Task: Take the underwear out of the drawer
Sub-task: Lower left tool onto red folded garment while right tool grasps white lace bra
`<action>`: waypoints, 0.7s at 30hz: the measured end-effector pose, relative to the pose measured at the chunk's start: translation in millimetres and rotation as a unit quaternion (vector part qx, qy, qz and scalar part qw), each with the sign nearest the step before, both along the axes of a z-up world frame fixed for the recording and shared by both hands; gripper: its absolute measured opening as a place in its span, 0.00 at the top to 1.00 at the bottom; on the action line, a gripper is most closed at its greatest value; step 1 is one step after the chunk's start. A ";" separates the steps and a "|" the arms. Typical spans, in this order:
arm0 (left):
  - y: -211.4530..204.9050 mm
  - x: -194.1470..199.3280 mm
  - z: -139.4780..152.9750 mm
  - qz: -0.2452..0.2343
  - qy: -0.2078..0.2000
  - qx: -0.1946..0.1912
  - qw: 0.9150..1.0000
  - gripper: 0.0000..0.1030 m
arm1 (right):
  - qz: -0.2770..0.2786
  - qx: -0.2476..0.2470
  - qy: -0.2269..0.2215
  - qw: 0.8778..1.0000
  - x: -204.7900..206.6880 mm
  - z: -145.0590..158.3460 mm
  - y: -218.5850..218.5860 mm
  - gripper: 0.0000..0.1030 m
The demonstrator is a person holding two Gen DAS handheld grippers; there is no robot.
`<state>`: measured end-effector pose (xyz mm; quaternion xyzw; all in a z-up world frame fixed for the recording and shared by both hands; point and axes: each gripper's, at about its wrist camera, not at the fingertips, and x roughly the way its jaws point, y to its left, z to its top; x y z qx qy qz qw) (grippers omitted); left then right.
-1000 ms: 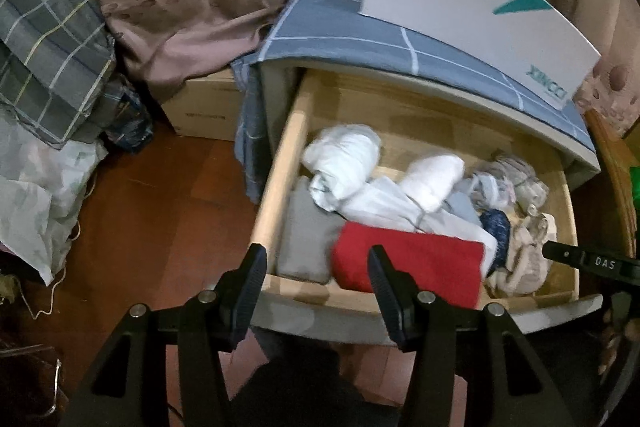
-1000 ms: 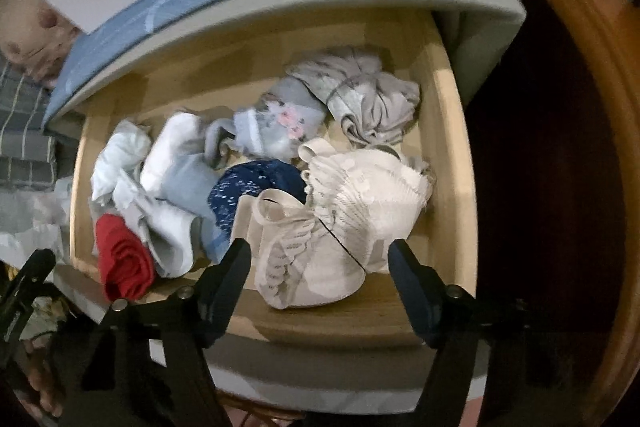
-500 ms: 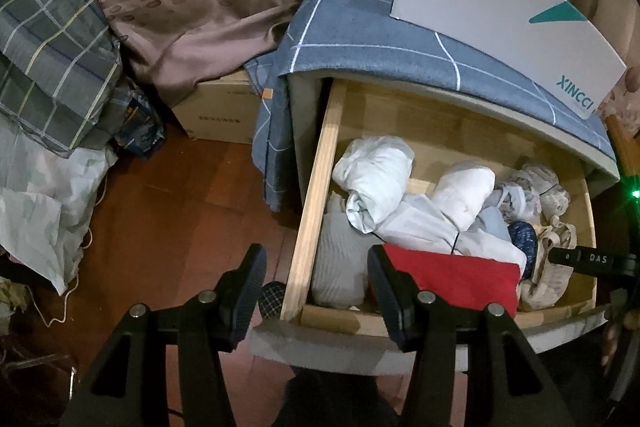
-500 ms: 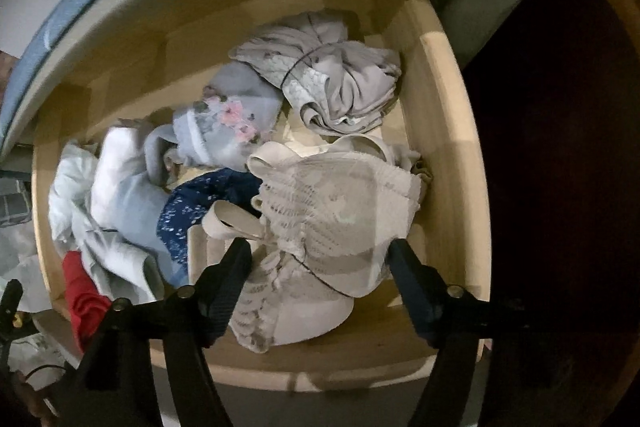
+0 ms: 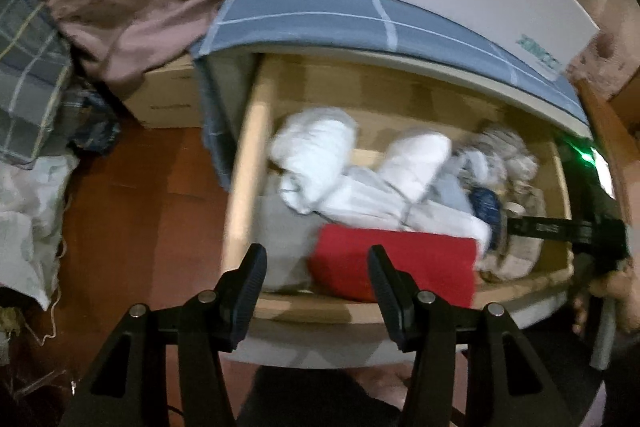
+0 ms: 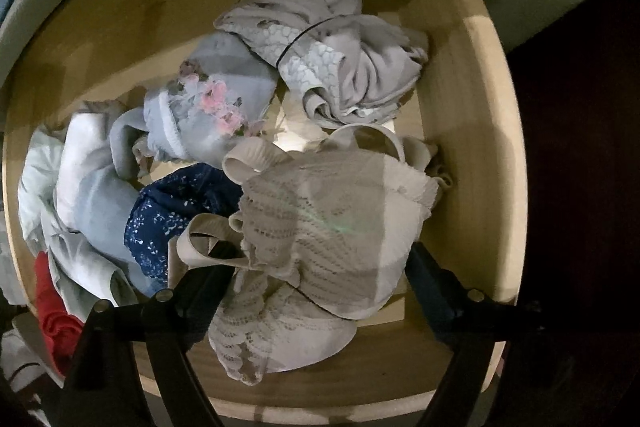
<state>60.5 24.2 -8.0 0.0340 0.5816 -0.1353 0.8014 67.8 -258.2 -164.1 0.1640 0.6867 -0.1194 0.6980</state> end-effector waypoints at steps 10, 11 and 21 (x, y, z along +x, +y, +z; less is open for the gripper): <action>-42.8 -10.6 0.1 -0.047 0.017 0.006 0.999 0.48 | 0.019 -0.016 -0.015 1.000 8.3 11.1 29.1 0.38; -44.8 -11.6 0.0 -0.048 0.019 0.006 0.999 0.48 | 0.018 -0.013 -0.016 1.000 7.9 12.2 27.0 0.39; -73.7 -16.1 -3.7 -0.057 0.059 -0.018 0.996 0.48 | 0.001 0.022 -0.048 0.999 -11.8 36.9 1.6 0.41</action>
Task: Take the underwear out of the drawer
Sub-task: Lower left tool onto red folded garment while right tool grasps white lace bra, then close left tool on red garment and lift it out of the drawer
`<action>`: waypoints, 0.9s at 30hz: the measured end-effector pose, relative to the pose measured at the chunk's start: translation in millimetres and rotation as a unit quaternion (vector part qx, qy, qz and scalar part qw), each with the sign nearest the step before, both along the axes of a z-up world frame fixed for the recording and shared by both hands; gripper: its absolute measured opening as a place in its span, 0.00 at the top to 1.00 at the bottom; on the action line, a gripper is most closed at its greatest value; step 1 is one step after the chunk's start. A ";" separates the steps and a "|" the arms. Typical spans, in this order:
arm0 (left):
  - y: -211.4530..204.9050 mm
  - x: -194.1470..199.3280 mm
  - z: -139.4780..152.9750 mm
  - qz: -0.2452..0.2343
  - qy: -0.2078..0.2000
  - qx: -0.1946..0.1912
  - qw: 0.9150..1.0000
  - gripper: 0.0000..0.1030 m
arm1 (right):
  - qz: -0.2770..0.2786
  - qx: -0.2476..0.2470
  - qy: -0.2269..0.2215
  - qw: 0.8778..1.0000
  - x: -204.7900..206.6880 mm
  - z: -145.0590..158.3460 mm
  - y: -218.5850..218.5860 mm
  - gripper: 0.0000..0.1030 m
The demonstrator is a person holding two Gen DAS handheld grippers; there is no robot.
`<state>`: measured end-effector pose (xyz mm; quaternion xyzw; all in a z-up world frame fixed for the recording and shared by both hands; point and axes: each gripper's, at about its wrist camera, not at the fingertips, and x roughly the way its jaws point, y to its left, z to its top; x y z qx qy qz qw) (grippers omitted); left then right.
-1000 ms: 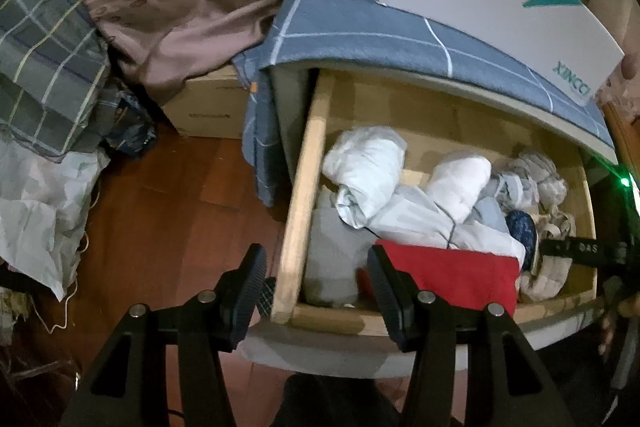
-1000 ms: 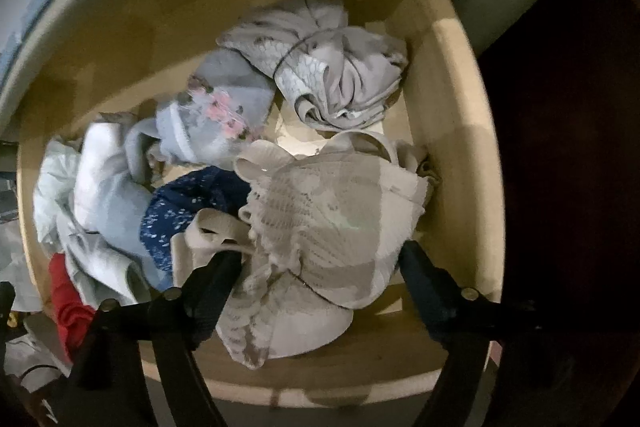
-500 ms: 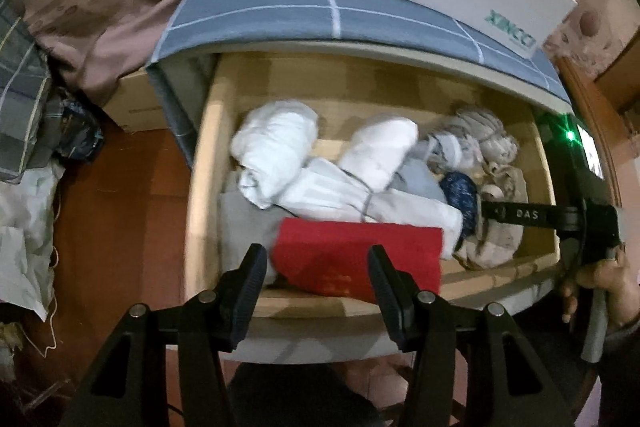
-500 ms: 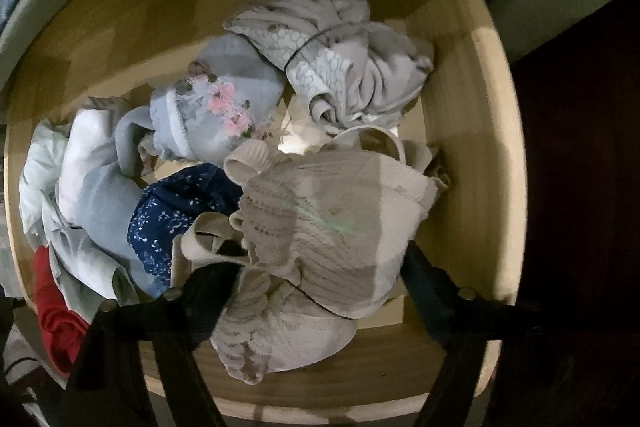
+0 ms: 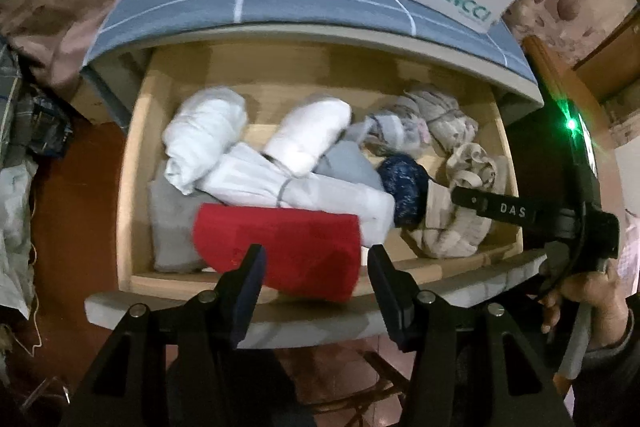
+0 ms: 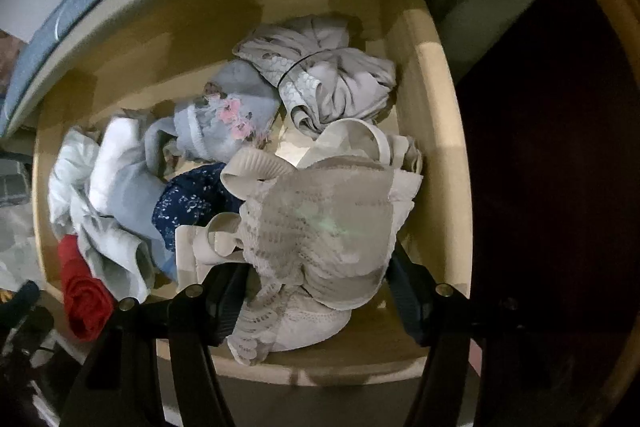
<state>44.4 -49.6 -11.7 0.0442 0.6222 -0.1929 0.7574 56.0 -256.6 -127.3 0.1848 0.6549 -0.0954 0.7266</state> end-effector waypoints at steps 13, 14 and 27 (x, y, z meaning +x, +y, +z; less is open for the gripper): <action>-14.9 8.9 -39.8 0.009 0.013 0.080 0.997 0.48 | -0.009 0.036 -0.006 0.999 -3.5 -13.4 -26.2 0.40; -13.3 10.9 -42.0 0.015 0.017 0.074 0.997 0.48 | -0.010 0.038 -0.007 0.999 -5.9 -15.5 -22.7 0.40; -3.1 12.3 -40.6 0.030 0.023 0.029 0.999 0.78 | -0.012 0.044 -0.007 0.999 -7.0 -13.1 -17.1 0.40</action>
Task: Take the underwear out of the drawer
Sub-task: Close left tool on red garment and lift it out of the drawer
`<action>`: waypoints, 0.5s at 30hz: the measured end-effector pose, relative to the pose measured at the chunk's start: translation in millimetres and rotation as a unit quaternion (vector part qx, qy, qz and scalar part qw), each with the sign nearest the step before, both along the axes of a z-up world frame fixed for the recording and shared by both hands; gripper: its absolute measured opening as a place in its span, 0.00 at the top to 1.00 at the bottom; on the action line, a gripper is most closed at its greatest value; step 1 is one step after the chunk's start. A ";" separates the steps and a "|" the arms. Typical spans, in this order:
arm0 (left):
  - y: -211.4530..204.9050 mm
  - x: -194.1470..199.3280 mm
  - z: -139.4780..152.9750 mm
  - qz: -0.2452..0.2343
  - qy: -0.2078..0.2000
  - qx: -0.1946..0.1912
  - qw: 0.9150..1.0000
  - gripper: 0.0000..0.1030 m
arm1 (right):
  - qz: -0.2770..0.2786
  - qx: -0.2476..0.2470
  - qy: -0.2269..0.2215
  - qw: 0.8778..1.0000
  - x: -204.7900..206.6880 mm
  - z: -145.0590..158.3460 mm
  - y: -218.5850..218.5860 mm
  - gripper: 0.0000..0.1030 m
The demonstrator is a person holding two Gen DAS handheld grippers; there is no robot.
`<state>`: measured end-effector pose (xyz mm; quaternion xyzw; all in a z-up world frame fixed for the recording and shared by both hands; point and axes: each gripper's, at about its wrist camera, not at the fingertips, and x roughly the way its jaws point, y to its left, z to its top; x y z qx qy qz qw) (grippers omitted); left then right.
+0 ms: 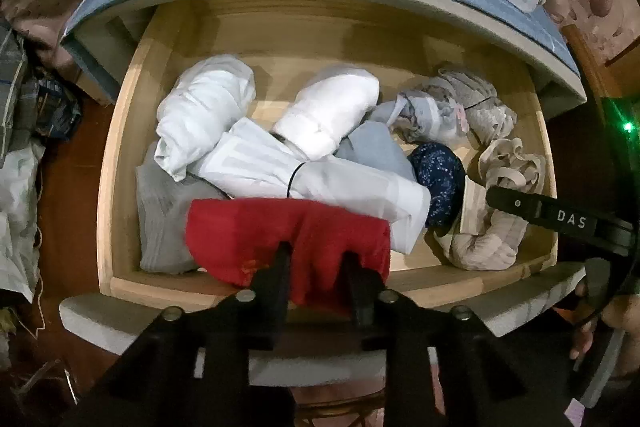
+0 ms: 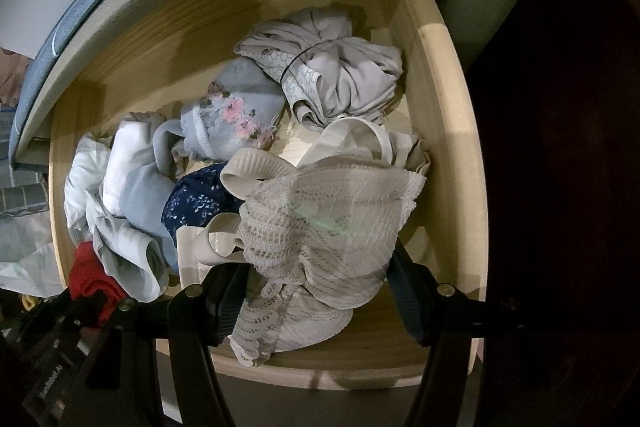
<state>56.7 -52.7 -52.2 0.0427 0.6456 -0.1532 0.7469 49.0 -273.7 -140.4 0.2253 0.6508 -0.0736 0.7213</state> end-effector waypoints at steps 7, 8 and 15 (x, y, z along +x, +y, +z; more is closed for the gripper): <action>8.0 -2.6 16.9 0.009 -0.012 -0.015 1.000 0.81 | 0.002 -0.002 -0.002 1.000 -1.3 1.0 -0.9 0.40; 8.7 -3.4 20.4 0.008 -0.014 -0.018 1.000 0.81 | 0.003 -0.004 -0.003 1.000 -0.9 0.7 -0.8 0.40; 11.4 -10.7 53.0 -0.006 -0.049 -0.025 0.998 0.81 | 0.018 -0.026 -0.018 0.999 -1.0 8.7 7.2 0.40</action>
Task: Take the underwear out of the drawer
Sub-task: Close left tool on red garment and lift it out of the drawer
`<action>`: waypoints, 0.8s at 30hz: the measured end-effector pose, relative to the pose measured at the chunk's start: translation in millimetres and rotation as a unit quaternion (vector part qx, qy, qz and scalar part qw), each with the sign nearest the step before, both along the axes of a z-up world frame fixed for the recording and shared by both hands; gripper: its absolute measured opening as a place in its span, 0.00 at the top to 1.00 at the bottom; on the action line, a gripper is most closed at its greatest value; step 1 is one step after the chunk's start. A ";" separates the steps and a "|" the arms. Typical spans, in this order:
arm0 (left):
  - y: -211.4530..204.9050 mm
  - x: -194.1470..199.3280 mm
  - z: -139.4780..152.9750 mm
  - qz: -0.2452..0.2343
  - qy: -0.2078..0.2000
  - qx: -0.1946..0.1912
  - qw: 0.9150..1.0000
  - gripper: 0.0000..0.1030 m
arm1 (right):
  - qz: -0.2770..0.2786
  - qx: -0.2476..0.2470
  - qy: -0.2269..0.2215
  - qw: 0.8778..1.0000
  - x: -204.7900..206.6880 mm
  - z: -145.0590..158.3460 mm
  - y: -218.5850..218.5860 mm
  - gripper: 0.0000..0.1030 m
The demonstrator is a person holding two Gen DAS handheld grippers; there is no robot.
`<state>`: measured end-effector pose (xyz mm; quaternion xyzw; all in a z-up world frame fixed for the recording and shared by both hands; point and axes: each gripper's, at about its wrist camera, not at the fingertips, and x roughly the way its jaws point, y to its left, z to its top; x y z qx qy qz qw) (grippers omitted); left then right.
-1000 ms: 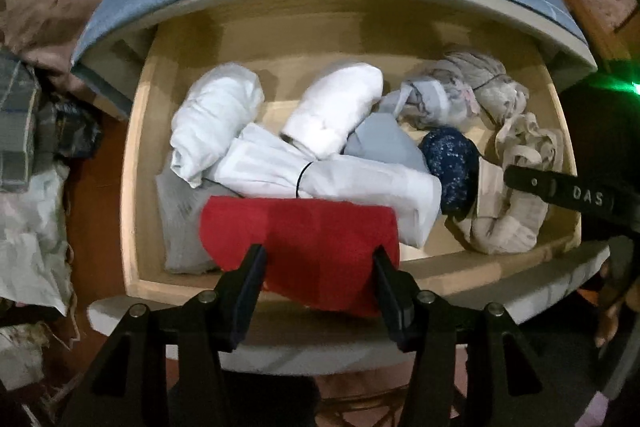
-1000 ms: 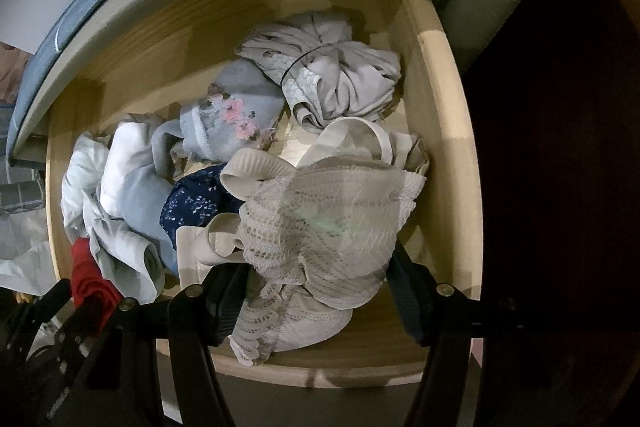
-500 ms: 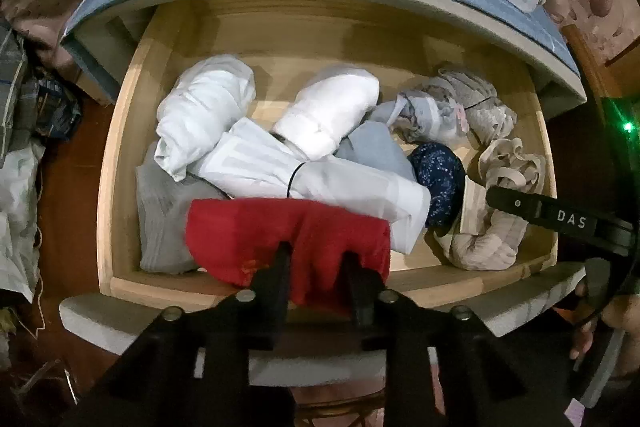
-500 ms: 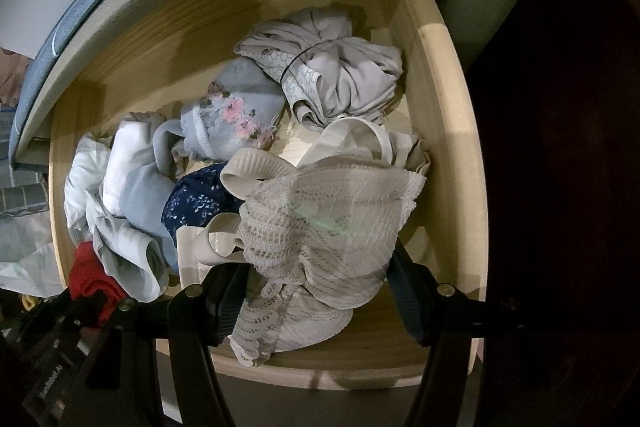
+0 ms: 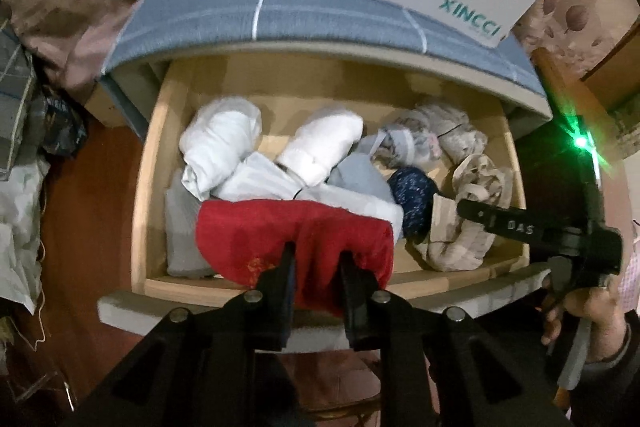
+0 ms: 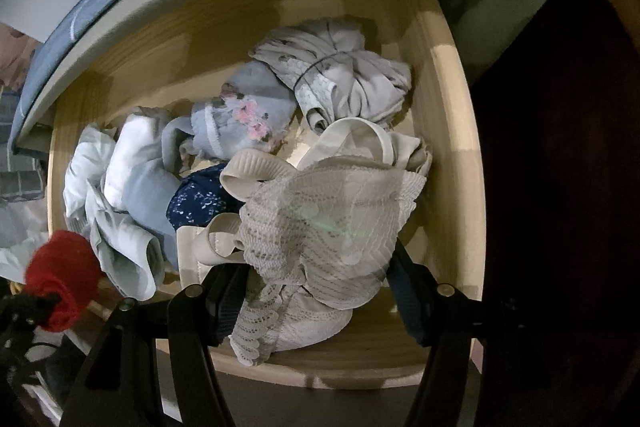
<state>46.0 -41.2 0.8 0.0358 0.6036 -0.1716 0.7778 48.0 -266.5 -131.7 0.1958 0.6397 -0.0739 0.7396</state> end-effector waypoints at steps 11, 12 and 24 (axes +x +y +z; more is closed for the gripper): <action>12.3 1.4 38.7 -0.003 -0.045 -0.016 0.999 0.81 | 0.002 -0.023 -0.031 0.999 -7.9 16.0 5.1 0.41; 13.0 2.2 43.5 -0.004 -0.052 -0.018 0.998 0.81 | 0.002 -0.025 -0.034 0.999 -8.5 17.7 5.9 0.41; 16.6 46.3 133.8 -0.010 -0.144 -0.046 0.988 0.81 | 0.002 -0.026 -0.070 0.997 -22.0 33.2 6.6 0.42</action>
